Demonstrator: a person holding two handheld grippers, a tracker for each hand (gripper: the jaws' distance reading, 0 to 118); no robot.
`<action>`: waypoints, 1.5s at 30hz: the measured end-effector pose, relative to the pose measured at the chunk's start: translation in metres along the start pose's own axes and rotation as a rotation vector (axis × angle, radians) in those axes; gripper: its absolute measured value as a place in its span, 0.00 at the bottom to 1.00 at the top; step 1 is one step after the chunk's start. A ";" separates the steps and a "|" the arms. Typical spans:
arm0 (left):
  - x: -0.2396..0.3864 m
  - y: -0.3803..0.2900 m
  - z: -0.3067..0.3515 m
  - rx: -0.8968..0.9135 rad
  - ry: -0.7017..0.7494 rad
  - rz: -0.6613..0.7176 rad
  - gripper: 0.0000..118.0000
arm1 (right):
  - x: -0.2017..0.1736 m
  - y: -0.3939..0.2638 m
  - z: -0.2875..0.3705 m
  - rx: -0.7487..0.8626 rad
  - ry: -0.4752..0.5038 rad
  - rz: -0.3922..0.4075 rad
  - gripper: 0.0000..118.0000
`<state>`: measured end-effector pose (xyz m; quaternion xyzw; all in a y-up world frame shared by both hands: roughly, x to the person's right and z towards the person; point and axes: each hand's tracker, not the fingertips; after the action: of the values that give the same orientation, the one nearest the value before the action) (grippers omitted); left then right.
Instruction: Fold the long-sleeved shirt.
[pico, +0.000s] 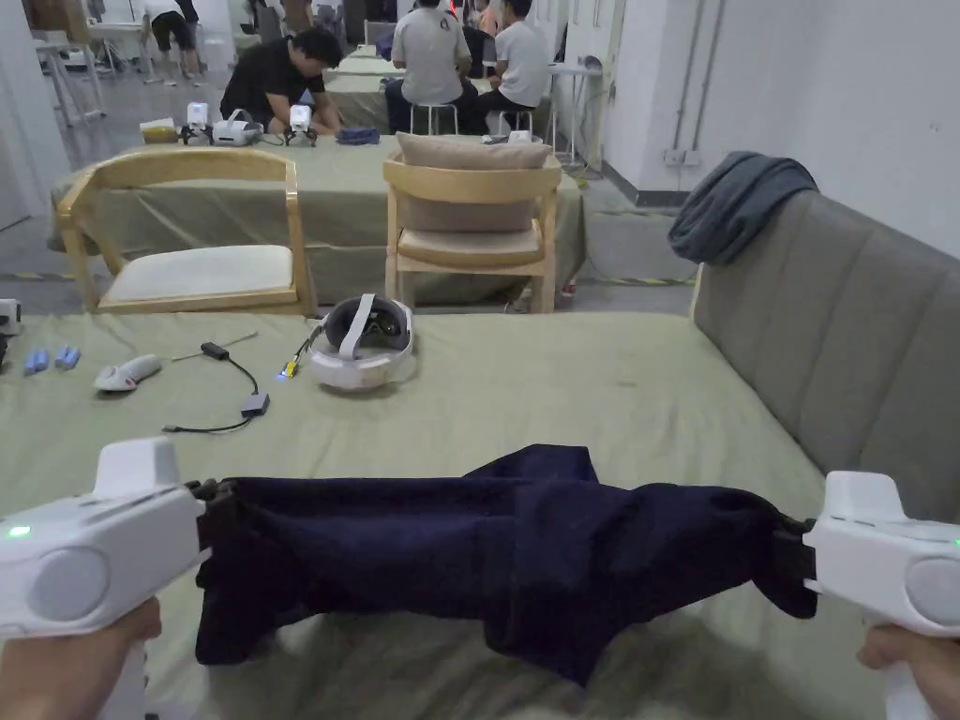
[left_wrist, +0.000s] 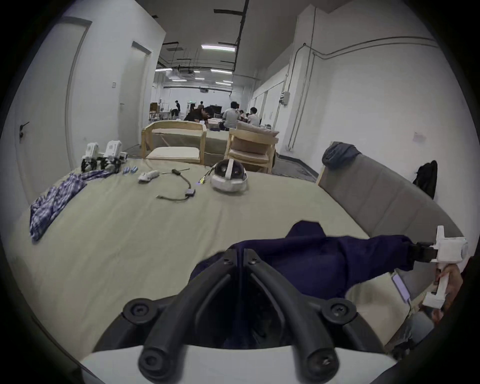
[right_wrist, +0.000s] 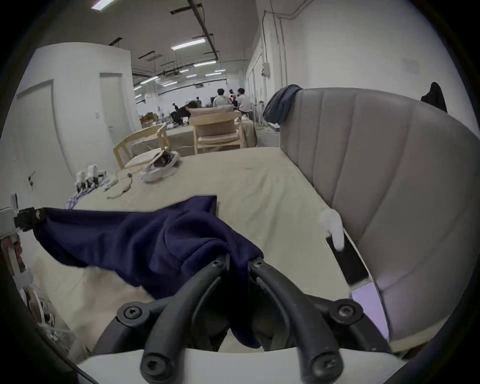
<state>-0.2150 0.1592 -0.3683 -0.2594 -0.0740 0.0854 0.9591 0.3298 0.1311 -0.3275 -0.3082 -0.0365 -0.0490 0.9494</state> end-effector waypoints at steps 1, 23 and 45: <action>-0.004 -0.019 0.014 -0.007 0.004 -0.014 0.05 | 0.002 -0.020 0.007 -0.012 0.008 0.010 0.08; -0.017 -0.069 0.050 -0.095 -0.019 -0.016 0.48 | 0.025 -0.065 0.049 -0.082 0.036 -0.006 0.69; 0.086 -0.030 -0.102 -0.227 -0.205 -0.220 0.03 | 0.036 -0.133 -0.036 -0.463 -0.127 -0.138 0.60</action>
<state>-0.1088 0.1014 -0.4318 -0.3462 -0.2086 -0.0030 0.9147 0.3520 0.0003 -0.2752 -0.5169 -0.1050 -0.1011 0.8435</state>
